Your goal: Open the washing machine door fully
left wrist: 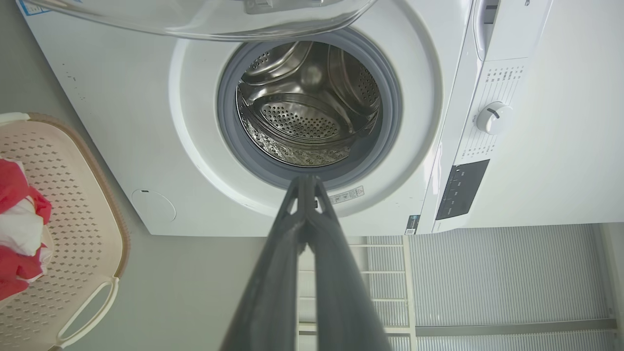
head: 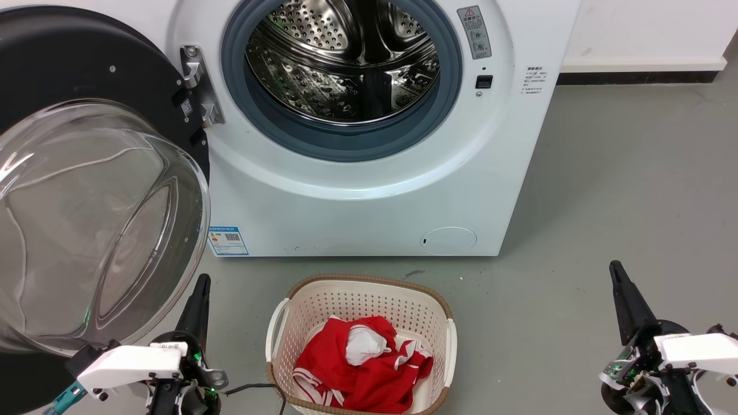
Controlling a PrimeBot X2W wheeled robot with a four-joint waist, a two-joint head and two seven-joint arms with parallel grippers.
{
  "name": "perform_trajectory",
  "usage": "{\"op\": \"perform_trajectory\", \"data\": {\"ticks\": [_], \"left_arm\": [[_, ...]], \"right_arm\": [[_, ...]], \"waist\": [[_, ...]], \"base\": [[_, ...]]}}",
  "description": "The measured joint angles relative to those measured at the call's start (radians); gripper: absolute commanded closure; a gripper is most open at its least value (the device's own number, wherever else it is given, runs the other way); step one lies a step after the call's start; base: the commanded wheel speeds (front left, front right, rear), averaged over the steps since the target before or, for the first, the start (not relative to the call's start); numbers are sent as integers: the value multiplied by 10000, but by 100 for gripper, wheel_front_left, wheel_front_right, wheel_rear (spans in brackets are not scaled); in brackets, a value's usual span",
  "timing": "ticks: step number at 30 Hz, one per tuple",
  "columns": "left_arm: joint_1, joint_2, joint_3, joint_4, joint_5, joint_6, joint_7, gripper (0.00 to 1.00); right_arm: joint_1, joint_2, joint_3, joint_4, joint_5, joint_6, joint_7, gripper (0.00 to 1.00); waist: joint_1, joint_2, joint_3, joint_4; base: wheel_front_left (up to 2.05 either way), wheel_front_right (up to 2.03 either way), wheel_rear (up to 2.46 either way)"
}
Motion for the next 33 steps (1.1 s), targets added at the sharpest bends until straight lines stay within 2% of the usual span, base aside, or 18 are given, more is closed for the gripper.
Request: {"op": "perform_trajectory", "data": {"ticks": [10, 33], "left_arm": [[-69, -12, 46, 79, -681, -61, 171, 100], [-73, -13, 50, 84, -698, -61, 173, 100]], "right_arm": [[-124, 10, -59, 113, 650, 0, 163, 100], [-127, 71, -134, 127, 642, 0, 222, 100]], "waist": [[0, 0, -6, 3], [0, 0, -7, 3]], "base": [[0, 0, 0], [0, 0, 0]]}}
